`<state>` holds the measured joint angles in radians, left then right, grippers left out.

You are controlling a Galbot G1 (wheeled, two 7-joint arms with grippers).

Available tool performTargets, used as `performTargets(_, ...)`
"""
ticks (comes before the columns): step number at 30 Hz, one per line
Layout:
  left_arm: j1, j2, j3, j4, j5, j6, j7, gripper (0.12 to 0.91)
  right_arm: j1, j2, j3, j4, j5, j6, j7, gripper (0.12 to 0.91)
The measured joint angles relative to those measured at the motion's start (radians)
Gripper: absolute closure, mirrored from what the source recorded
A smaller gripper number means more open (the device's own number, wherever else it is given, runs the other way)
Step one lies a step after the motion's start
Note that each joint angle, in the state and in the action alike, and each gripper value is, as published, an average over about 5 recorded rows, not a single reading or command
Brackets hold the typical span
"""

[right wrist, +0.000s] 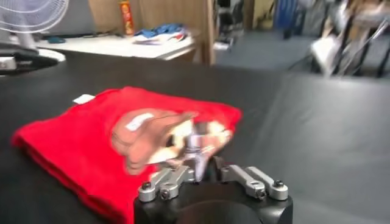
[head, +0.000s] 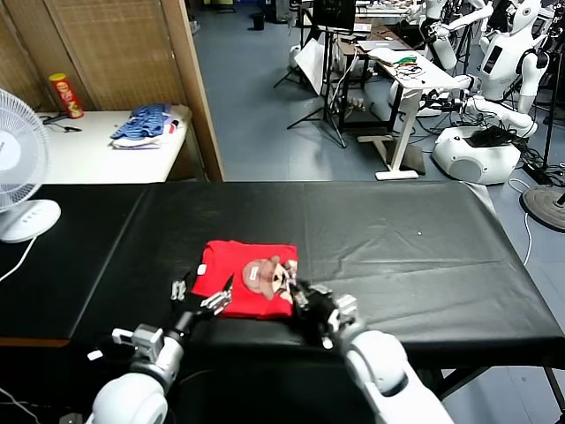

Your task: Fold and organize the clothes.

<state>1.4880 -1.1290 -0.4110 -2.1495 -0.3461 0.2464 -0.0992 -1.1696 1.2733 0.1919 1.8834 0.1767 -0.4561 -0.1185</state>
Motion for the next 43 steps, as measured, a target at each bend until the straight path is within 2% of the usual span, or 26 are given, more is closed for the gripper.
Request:
performTargets(3, 0.010, 0.004, 0.001, 0.020, 0.001, -0.028, -0.014, 0.232, -0.041, -0.041, 0.044, 0.044, -0.033, 0.060, -0.001, 0.524)
performTargets(7, 0.024, 0.008, 0.001, 0.037, 0.015, -0.046, -0.038, 0.232, -0.104, -0.077, 0.093, 0.095, -0.054, 0.160, 0.031, 0.323)
performTargets(10, 0.044, 0.018, -0.004, 0.026, 0.017, -0.055, -0.057, 0.232, -0.165, -0.091, 0.127, 0.131, -0.056, 0.236, 0.065, 0.243)
performTargets(17, 0.121, 0.025, -0.053, -0.013, 0.018, -0.103, -0.086, 0.232, -0.361, -0.089, 0.201, 0.215, -0.057, 0.365, 0.141, 0.227)
performTargets(20, 0.169, 0.017, -0.075, -0.026, 0.020, -0.114, -0.114, 0.232, -0.443, -0.093, 0.226, 0.251, -0.059, 0.382, 0.178, 0.227)
performTargets(23, 0.233, 0.011, -0.094, -0.042, 0.014, -0.120, -0.123, 0.232, -0.520, -0.102, 0.242, 0.291, -0.060, 0.384, 0.218, 0.227)
performTargets(28, 0.366, 0.005, -0.139, -0.084, 0.000, -0.135, -0.129, 0.232, -0.658, -0.102, 0.254, 0.377, -0.069, 0.339, 0.275, 0.227)
performTargets(35, 0.508, 0.006, -0.203, -0.152, -0.040, -0.072, -0.140, 0.232, -0.807, -0.081, 0.234, 0.479, -0.065, 0.223, 0.356, 0.227)
performTargets(38, 0.532, 0.006, -0.219, -0.173, -0.047, -0.051, -0.135, 0.232, -0.836, -0.078, 0.226, 0.499, -0.064, 0.196, 0.363, 0.227)
performTargets(43, 0.545, 0.005, -0.230, -0.186, -0.050, -0.040, -0.129, 0.232, -0.855, -0.077, 0.222, 0.512, -0.064, 0.181, 0.365, 0.227)
